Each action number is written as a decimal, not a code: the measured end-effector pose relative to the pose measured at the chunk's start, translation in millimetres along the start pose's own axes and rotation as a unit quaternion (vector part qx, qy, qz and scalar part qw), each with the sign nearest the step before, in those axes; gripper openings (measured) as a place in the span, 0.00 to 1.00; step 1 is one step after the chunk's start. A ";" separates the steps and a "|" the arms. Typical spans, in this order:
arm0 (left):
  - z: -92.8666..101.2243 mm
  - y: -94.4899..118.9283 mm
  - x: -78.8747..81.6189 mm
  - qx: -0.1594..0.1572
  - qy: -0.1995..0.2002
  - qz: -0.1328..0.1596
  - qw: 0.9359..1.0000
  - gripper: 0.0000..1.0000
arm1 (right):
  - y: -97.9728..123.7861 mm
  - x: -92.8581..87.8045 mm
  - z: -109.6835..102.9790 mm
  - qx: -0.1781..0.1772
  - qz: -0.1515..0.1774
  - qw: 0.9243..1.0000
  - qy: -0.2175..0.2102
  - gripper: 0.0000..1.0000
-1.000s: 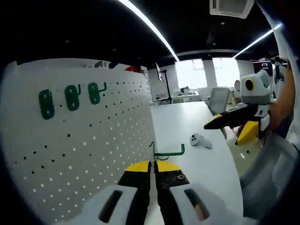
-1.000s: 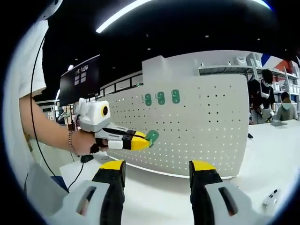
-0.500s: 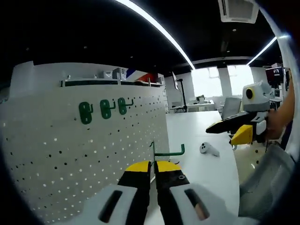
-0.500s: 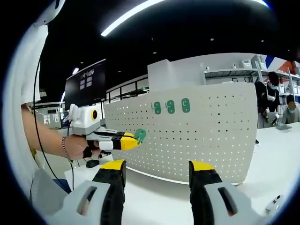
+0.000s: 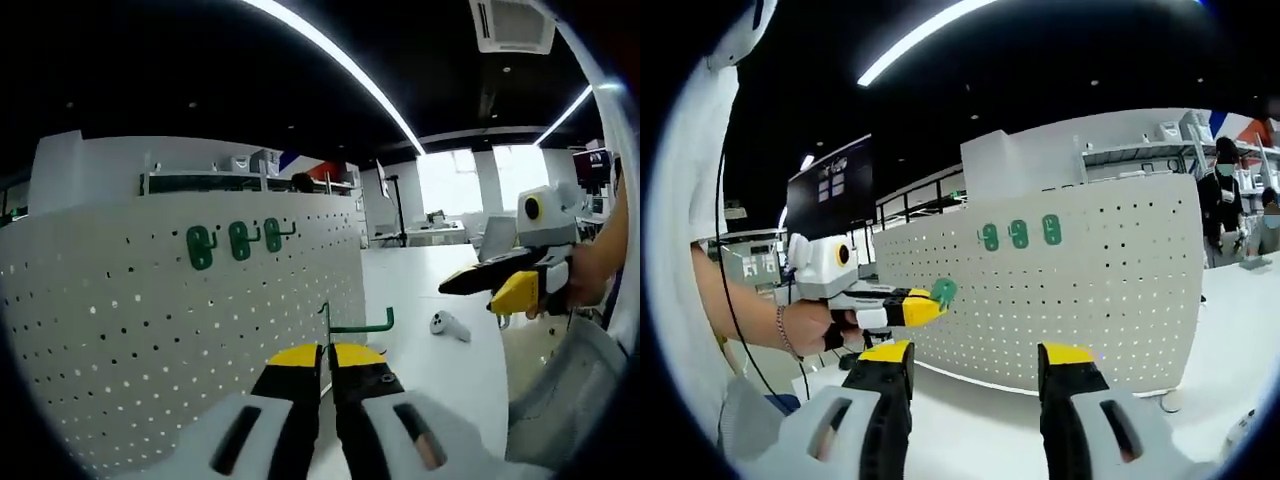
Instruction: Insert the hook assembly into the mounting plate slot until the hook locks in place.
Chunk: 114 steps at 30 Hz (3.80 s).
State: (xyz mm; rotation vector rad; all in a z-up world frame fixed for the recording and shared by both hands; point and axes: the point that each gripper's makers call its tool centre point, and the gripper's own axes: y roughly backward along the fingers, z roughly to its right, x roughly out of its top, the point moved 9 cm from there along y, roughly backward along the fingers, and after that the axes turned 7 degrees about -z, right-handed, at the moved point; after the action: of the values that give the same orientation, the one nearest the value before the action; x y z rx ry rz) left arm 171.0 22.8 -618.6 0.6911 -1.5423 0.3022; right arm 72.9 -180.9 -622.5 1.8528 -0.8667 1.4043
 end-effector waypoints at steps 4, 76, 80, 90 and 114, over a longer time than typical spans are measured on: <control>0.6 -0.1 0.4 0.001 0.005 0.002 1.000 0.03 | -5.3 -0.3 -2.1 0.009 -0.002 1.000 -0.008 0.39; 18.2 12.2 11.0 0.000 0.045 0.029 0.999 0.03 | -84.6 17.7 -30.5 0.053 0.046 0.996 -0.047 0.00; 18.9 12.4 11.2 0.001 0.046 0.031 0.998 0.03 | -83.8 17.5 -31.1 0.052 0.048 0.996 -0.049 0.00; 19.7 14.6 7.2 0.007 0.041 0.026 0.999 0.04 | -84.2 15.6 -33.2 0.056 0.039 0.997 -0.039 0.00; 16.2 9.7 -11.9 0.032 0.041 -0.030 0.998 0.82 | -83.4 15.6 -32.1 0.057 0.028 0.997 -0.042 0.00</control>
State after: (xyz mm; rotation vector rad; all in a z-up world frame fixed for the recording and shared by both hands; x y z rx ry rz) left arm 151.7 23.8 -629.8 0.7649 -1.4359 0.3310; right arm 126.6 -109.0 -609.1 1.9996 -0.9027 1.4450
